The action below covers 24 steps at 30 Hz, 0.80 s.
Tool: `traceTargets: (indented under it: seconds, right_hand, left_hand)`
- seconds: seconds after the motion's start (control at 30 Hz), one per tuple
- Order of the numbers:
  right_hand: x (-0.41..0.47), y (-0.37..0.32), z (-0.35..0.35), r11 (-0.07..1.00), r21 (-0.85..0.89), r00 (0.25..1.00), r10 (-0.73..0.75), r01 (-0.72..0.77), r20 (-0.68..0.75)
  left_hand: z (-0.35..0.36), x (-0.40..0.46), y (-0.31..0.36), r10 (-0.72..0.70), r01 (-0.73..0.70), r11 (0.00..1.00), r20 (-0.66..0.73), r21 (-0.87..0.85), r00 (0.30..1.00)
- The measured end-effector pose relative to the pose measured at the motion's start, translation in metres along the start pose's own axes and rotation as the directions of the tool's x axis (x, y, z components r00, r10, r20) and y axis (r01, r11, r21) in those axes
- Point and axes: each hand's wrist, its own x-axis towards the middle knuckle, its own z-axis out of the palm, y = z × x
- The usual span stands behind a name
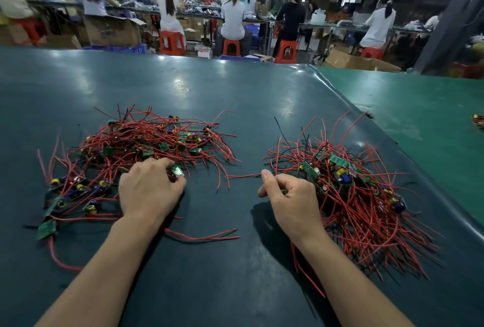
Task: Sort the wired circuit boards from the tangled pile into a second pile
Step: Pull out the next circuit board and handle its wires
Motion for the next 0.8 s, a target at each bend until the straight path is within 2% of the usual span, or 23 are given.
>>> traceTargets:
  seconds: [0.13, 0.23, 0.3, 0.37, 0.43, 0.5, 0.53, 0.67, 0.8]
  right_hand:
    - [0.0, 0.002, 0.0, 1.0, -0.005, 1.0, 0.002, -0.002, -0.017]
    - [0.0, 0.004, 0.001, 1.0, -0.007, 1.0, 0.0, 0.0, -0.027]
    - [-0.001, 0.003, 0.001, 1.0, 0.015, 0.999, 0.006, -0.005, -0.041]
    - [-0.001, 0.001, 0.002, 0.997, 0.071, 1.0, 0.0, 0.001, -0.013]
    - [-0.002, -0.005, 0.004, 0.964, 0.259, 0.995, 0.033, -0.055, 0.089]
    - [-0.004, -0.011, 0.005, 0.854, 0.498, 0.977, 0.054, -0.153, 0.206]
    - [-0.003, -0.012, 0.005, 0.812, 0.557, 0.972, 0.047, -0.171, 0.229]
    - [-0.001, -0.014, -0.001, 0.806, 0.572, 0.972, 0.015, -0.152, 0.236]
    - [-0.001, -0.013, -0.002, 0.82, 0.544, 0.965, 0.033, -0.175, 0.262]
  left_hand:
    - [-0.005, -0.004, 0.0, 0.075, -0.092, 0.967, -0.079, -0.239, 0.994]
    - [-0.01, -0.006, 0.005, 0.193, -0.283, 0.894, -0.271, -0.348, 0.943]
    - [-0.013, -0.01, 0.011, 0.305, -0.447, 0.839, -0.414, -0.309, 0.858]
    - [-0.014, -0.017, 0.021, 0.416, -0.587, 0.767, -0.496, -0.259, 0.762]
    - [-0.012, -0.026, 0.033, 0.565, -0.734, 0.634, -0.502, -0.243, 0.655]
    - [-0.007, -0.035, 0.045, 0.703, -0.836, 0.5, -0.456, -0.228, 0.545]
    - [-0.005, -0.038, 0.049, 0.734, -0.854, 0.465, -0.437, -0.235, 0.52]
    - [-0.003, -0.041, 0.053, 0.698, -0.835, 0.494, -0.46, -0.244, 0.548]
    - [-0.002, -0.043, 0.055, 0.707, -0.84, 0.507, -0.464, -0.195, 0.534]
